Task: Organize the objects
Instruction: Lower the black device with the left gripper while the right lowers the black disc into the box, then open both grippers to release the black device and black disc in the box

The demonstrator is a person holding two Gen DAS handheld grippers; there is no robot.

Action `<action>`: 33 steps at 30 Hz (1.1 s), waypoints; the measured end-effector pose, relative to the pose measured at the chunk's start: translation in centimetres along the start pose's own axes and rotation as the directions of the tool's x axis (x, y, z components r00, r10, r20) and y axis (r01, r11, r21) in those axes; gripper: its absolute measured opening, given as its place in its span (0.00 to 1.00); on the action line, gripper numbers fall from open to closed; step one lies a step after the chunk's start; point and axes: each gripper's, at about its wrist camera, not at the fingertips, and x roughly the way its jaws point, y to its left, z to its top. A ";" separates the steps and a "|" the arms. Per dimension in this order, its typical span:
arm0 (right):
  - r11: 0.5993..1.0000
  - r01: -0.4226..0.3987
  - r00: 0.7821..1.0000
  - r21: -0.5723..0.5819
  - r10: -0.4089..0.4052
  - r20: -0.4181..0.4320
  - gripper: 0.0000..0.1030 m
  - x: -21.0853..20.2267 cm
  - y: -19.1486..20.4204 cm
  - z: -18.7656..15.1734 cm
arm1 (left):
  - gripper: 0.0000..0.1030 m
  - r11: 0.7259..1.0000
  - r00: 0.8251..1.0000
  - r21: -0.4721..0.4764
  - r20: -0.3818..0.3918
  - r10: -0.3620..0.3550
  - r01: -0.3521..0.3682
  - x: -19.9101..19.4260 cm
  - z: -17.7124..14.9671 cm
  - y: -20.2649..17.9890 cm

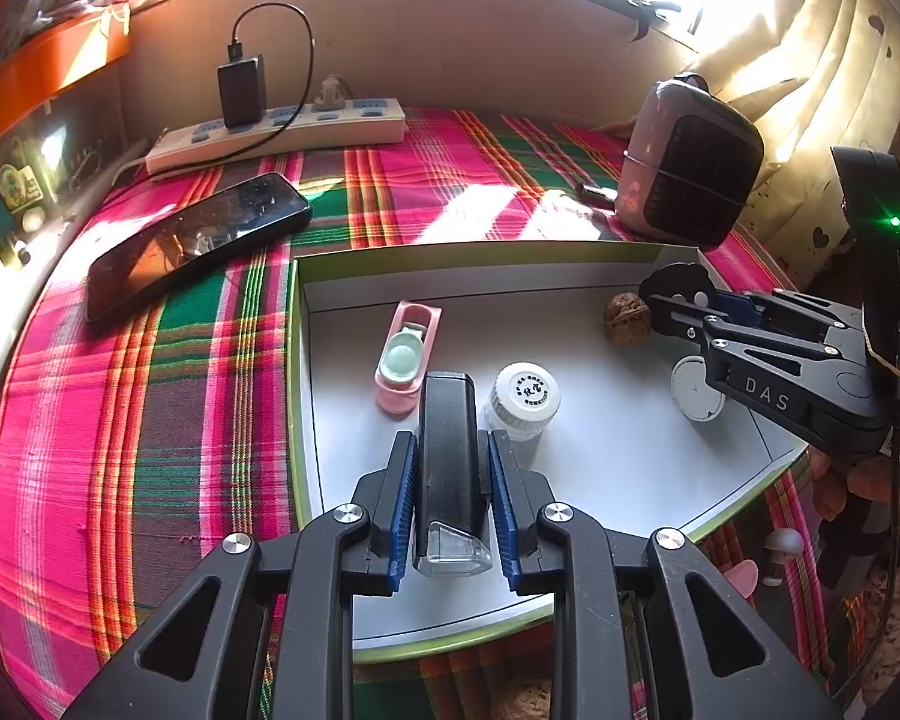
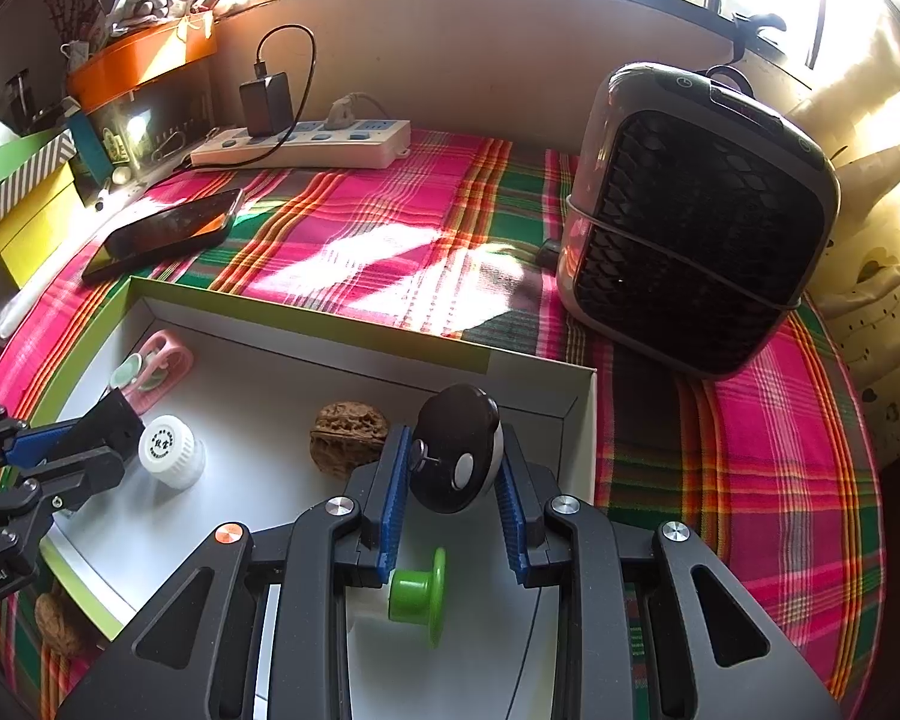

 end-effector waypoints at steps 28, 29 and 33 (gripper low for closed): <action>1.000 0.019 1.000 0.012 -0.019 0.023 0.37 -1.0 -0.2 0.0 | 0.28 1.000 1.000 -0.003 -0.008 -0.009 0.009 -0.2 -0.3 -0.2; 1.000 0.020 1.000 0.011 -0.020 0.023 0.37 -1.0 -0.2 -0.1 | 0.28 1.000 1.000 -0.004 -0.008 -0.009 0.009 -0.1 -0.2 -0.2; 1.000 0.019 0.999 0.017 -0.020 0.029 0.37 -1.4 -0.1 -0.2 | 0.29 1.000 1.000 -0.002 -0.006 -0.009 0.009 -0.4 -0.4 -0.3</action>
